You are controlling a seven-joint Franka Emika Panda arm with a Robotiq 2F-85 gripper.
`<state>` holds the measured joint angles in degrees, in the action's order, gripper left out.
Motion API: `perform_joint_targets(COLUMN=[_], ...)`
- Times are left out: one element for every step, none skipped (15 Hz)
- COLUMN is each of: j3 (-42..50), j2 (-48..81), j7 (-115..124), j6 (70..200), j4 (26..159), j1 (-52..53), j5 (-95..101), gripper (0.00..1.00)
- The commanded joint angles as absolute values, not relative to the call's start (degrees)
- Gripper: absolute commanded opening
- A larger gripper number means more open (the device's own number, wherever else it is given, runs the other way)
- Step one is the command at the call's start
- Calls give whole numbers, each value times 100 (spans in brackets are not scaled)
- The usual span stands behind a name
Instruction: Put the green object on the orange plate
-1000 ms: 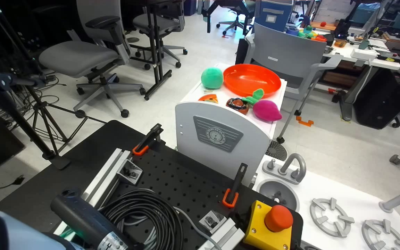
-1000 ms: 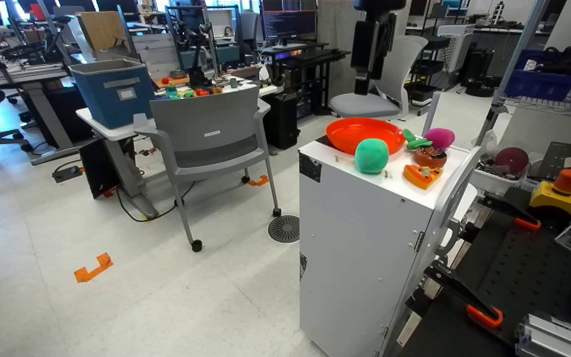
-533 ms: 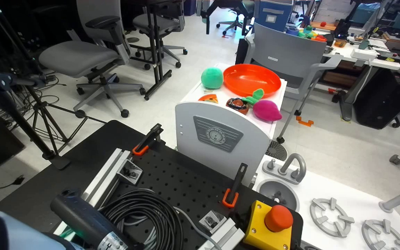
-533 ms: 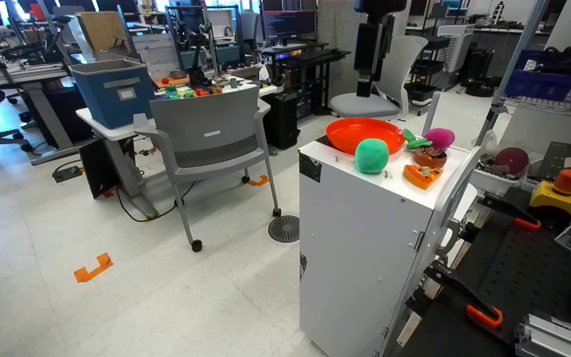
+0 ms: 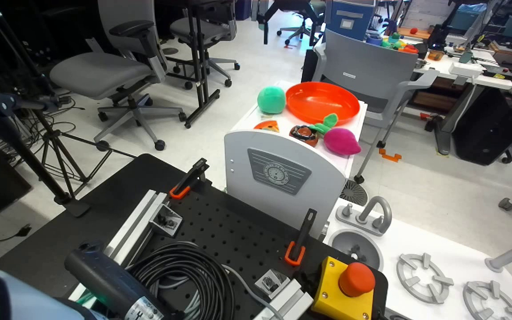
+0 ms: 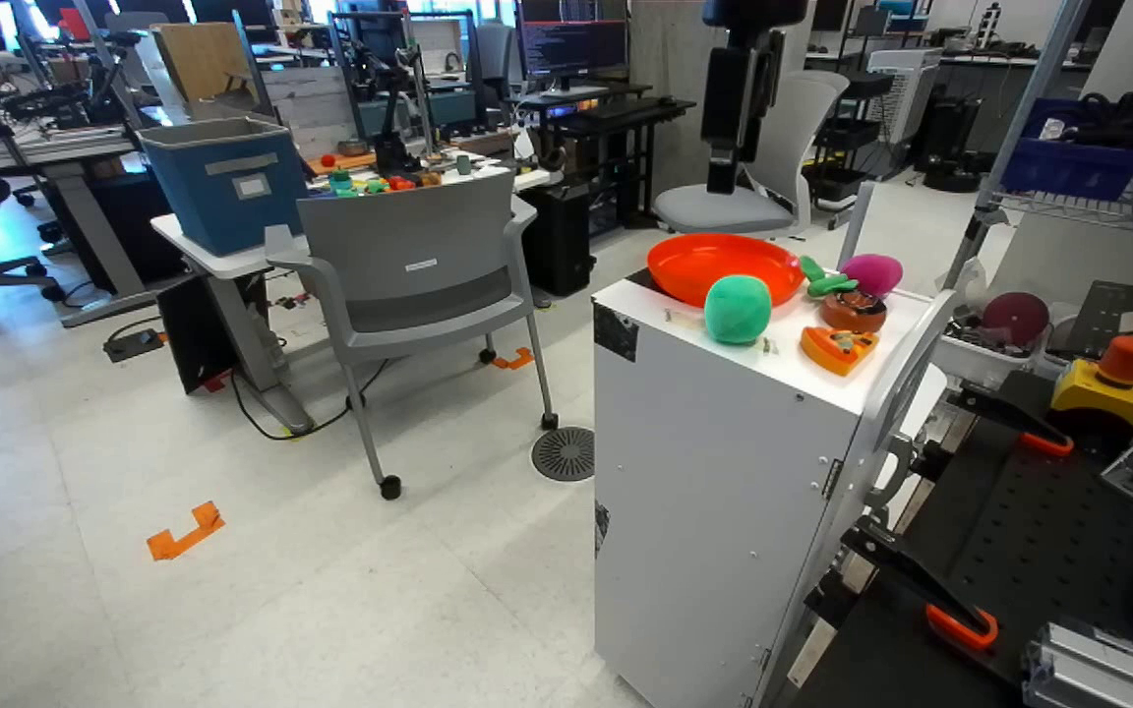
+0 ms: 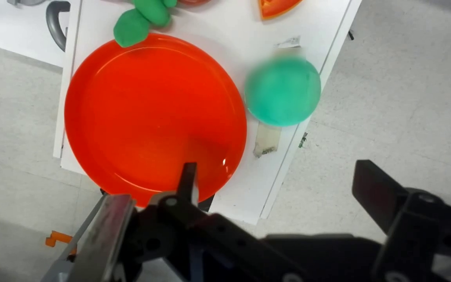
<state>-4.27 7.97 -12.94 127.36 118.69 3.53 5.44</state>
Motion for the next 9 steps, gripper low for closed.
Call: perform_joint_targets(j3=[-445,-447,-447,-444,-444,-442,-439,-437,-436], j2=[888,910,925,939,958,978,1003,1020,1037], j7=[-1185,-1154,-1129,-1089,-1072,-1053,-1021,-980,-935], j6=[12755,12742,12731,12734,12734,12734,12725,12726,12710], j4=[11844,11842,11846,11858,11864,11867,11867,11876,11884], j1=[399,411,423,436,442,448,455,464,475], j5=[643,656,668,687,682,681,688,708,732], gripper=[100,100,100,100,100,100,100,100,100])
